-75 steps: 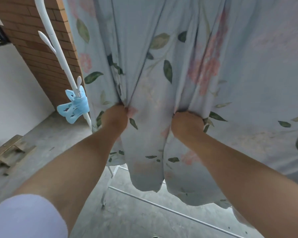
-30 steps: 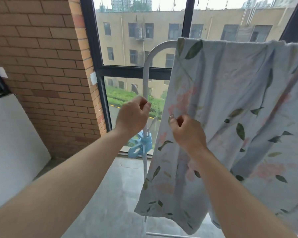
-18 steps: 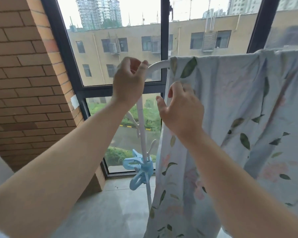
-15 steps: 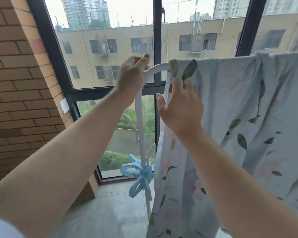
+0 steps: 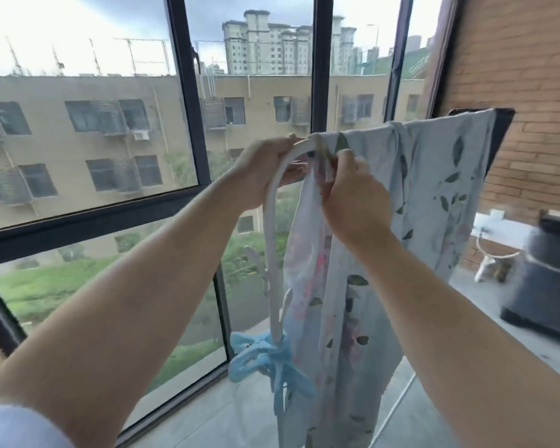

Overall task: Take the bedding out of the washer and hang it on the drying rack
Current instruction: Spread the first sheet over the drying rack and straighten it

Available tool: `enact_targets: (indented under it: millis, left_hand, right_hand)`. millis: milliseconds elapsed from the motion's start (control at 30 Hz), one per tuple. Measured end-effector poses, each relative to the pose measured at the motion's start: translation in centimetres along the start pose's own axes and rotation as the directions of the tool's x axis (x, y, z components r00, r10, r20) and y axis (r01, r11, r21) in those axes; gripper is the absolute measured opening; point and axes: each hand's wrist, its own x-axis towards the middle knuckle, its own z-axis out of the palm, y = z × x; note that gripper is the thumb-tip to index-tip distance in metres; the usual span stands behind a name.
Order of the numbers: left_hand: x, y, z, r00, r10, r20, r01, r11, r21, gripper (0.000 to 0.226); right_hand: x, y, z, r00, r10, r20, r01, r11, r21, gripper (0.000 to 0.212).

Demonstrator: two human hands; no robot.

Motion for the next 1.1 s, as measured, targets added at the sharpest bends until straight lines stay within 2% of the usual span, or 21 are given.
enact_targets:
  millis: [100,200,300,367,467,500,567,667,767,900,1000,1067,1100]
  left_hand:
    - [-0.2,0.5,0.1,0.994,-0.012,0.110,0.011,1.000,0.010,0.027]
    - [-0.4,1.1,0.5,0.986,0.002,0.164,-0.008,0.999,0.035,0.023]
    - [0.0,0.8,0.5,0.992,0.032,0.123,-0.038,0.998,0.043,0.022]
    - [0.1,0.4,0.4,0.994,0.003,0.111,-0.004,1.000,0.005,0.017]
    - [0.7,-0.1,-0.1,0.998,-0.029,0.058,0.031,0.999,-0.039,0.029]
    - [1.0,-0.2,-0.3,1.000,-0.018,0.011,0.018,1.000,-0.025,0.031]
    - [1.3,-0.2,-0.7,0.995,0.066,-0.070,-0.058,0.992,0.117,0.027]
    - [1.3,0.1,-1.2,0.953,0.288,-0.095,-0.230,0.890,0.394,0.017]
    - [0.0,1.1,-1.8,0.872,0.483,-0.075,-0.347,0.719,0.602,0.014]
    - [-1.2,1.9,-3.7,0.800,0.597,-0.055,-0.382,0.579,0.720,0.025]
    - [-1.4,1.5,-5.4,0.715,0.698,-0.031,-0.384,0.430,0.817,0.031]
    - [-1.6,1.3,-5.8,0.682,0.731,-0.023,-0.396,0.396,0.829,0.022]
    - [-1.8,1.3,-5.9,0.687,0.726,-0.027,-0.392,0.401,0.828,0.021]
  right_hand:
    - [-0.2,-0.8,-0.9,1.000,-0.018,0.013,0.020,0.992,-0.124,0.015]
    - [-0.3,-1.9,-2.4,0.999,0.004,0.050,0.004,0.988,-0.154,0.006]
    - [-0.4,-2.4,-3.8,0.990,0.077,0.115,-0.056,0.983,-0.176,0.013]
    - [-0.6,-2.3,-4.1,0.985,0.112,0.131,-0.084,0.975,-0.203,0.020]
    - [-1.0,-2.1,-4.4,0.980,0.135,0.147,-0.103,0.973,-0.209,0.025]
    - [-1.1,-2.1,-4.4,0.978,0.140,0.152,-0.107,0.972,-0.210,0.026]
    - [-1.0,-2.2,-4.5,0.976,0.151,0.158,-0.116,0.971,-0.210,0.028]
    - [-0.7,-2.5,-4.7,0.979,0.135,0.152,-0.107,0.977,-0.184,0.026]
    - [-0.6,-3.1,-5.2,0.989,0.086,0.116,-0.067,0.985,-0.161,0.022]
    - [-0.4,-4.5,-6.0,0.999,0.003,0.043,0.001,0.994,-0.107,0.019]
    - [-1.0,-6.1,-6.2,0.998,-0.058,-0.003,0.058,0.998,-0.024,0.019]
    - [-1.5,-6.9,-6.2,0.996,-0.087,-0.019,0.088,0.995,0.052,0.017]
    - [-1.8,-7.3,-5.9,0.995,-0.099,-0.029,0.101,0.992,0.077,0.016]
